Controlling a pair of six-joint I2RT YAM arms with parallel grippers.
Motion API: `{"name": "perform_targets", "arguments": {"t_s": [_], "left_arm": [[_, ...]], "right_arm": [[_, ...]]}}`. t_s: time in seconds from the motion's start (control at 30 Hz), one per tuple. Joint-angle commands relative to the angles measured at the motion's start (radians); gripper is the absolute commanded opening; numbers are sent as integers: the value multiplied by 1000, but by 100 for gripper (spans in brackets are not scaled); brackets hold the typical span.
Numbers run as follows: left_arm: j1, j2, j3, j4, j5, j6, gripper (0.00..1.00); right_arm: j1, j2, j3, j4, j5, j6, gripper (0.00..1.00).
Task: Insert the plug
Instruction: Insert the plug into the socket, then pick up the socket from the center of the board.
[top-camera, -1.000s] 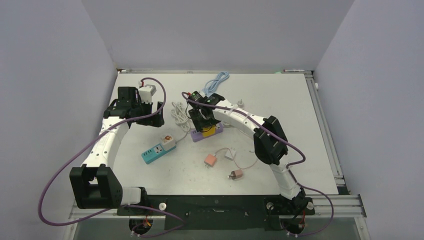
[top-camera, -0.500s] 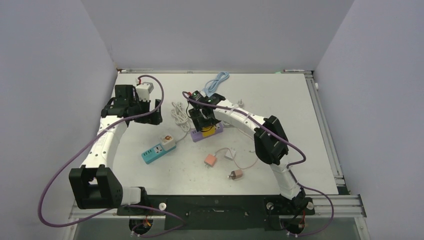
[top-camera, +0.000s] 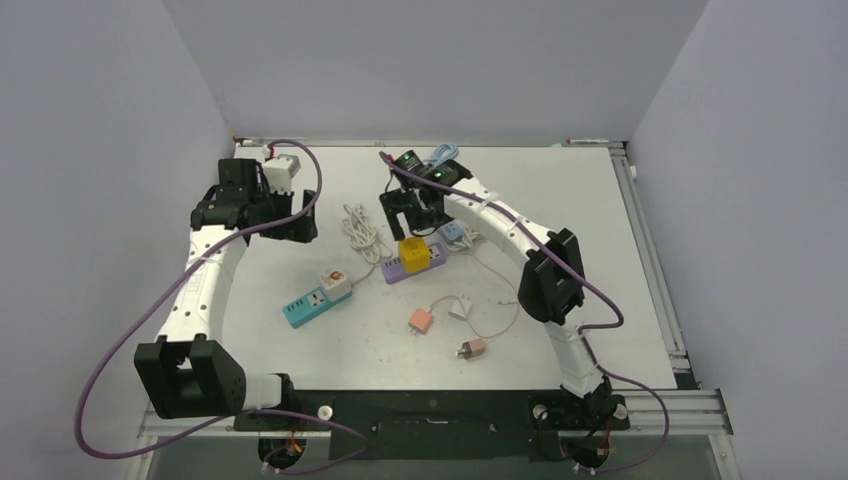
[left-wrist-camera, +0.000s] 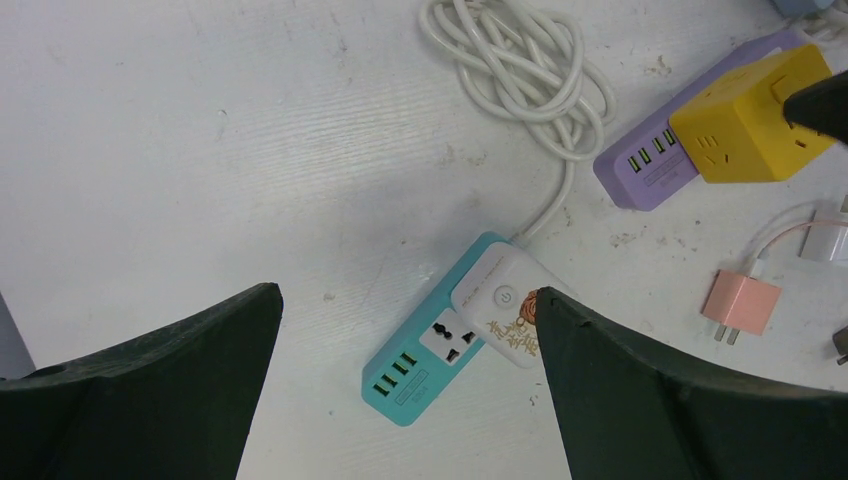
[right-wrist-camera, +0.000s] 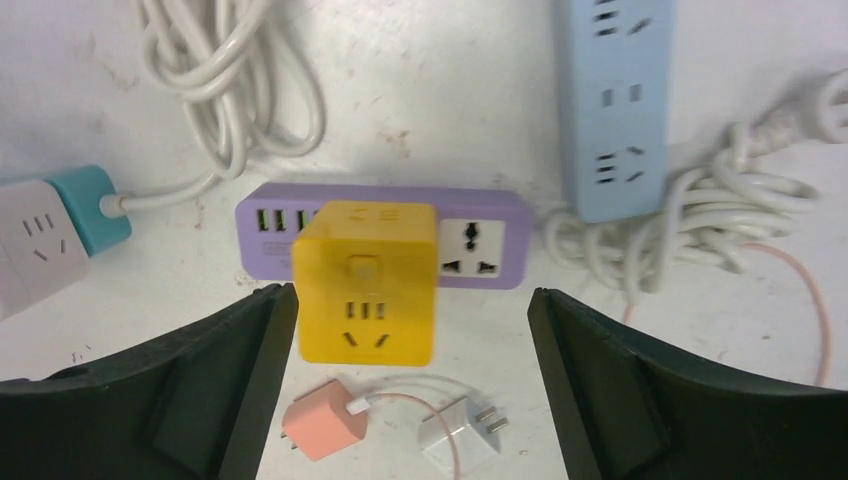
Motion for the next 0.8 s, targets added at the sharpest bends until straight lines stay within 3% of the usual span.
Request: {"name": "perform_targets", "arguments": {"t_s": [0.0,0.27,0.6,0.73,0.77], "left_arm": [[7,4,70,-64,-12,29,96],[7,3,109,-132,-61,51,96],[7,-20,113,-156,-78,46,96],[6,1,133,-158,-74,45,96],[5,8,140,-158,-70,43,96]], "right_arm": [[-119,-95,27,78,-9,-30,90],[-168,107,149,140,140,-102,90],[-202,271,238,249,-13,-120,90],[-205,312,226,271,-7,-112,100],[-206,313,213,286,-4,-107,93]]}}
